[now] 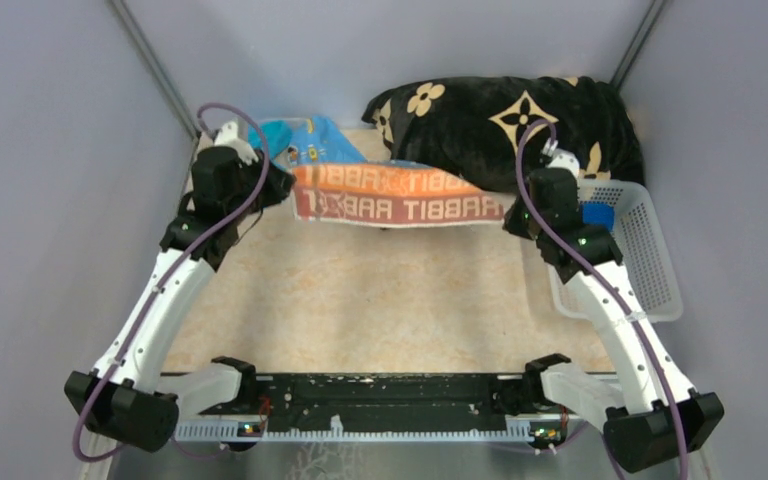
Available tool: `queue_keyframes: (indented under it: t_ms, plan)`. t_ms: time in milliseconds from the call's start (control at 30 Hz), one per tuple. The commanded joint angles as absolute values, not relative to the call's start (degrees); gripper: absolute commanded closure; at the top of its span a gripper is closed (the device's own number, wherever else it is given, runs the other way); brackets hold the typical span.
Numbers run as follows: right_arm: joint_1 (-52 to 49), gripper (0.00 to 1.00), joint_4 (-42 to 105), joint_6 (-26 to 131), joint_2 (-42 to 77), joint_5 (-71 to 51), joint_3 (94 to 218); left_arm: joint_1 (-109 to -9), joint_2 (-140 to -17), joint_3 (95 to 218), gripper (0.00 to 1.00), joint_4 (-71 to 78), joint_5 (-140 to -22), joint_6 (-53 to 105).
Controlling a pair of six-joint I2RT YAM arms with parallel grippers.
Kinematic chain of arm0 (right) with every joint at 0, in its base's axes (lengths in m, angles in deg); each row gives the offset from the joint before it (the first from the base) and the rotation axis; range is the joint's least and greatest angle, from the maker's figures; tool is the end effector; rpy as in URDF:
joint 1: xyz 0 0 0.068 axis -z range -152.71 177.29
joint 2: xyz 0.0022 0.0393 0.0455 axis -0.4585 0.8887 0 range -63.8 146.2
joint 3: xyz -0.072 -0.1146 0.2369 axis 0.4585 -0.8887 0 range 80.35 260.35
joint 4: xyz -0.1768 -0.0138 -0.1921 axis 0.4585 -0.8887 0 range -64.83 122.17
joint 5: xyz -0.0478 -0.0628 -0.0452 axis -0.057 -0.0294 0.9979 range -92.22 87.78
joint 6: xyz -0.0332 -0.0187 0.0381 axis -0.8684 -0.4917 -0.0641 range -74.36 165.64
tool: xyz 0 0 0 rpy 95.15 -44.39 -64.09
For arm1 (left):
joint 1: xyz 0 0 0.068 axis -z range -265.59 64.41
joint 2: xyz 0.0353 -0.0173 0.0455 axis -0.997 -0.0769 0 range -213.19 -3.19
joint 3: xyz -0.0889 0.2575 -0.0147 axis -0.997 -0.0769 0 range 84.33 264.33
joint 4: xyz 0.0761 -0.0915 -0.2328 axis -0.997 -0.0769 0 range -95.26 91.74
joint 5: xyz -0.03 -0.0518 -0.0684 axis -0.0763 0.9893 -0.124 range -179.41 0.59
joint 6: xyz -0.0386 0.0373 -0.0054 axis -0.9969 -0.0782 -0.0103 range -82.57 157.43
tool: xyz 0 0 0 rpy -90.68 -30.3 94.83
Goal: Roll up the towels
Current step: Flatten out the towel at the center of the board.
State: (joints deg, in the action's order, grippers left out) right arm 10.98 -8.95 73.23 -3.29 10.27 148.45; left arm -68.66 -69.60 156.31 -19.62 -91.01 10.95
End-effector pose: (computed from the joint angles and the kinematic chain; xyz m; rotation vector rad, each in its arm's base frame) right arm 0.2092 0.0532 0.3751 0.3362 2.1214 0.2127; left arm 0.2469 -0.0741 0.4091 -0.1759 1.8678 -0.5004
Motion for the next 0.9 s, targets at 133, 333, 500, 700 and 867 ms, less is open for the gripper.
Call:
queue_keyframes:
  t_ms: [133,333,500,700,867]
  plan:
    - [11.21,1.00,-11.83,80.42,-14.03,1.29,122.47,-69.30,-61.78,128.97,0.85,-28.50,-85.28,2.63]
    - [10.86,1.00,-15.31,87.31,-16.88,-1.34,117.44,-69.52,-56.56,118.71,0.83,-34.19,-83.43,-4.68]
    - [10.86,1.00,-20.29,90.48,-20.22,-0.83,115.75,-69.51,-52.11,114.54,0.79,-36.11,-83.39,-9.52]
    - [10.86,0.79,-23.22,92.44,-25.77,-2.51,113.14,-69.51,-48.88,115.92,0.48,-40.26,-88.58,-13.08]
    - [10.88,0.60,-23.00,88.75,-27.07,1.77,117.98,-69.52,-46.05,120.81,0.36,-40.13,-97.20,-9.22]
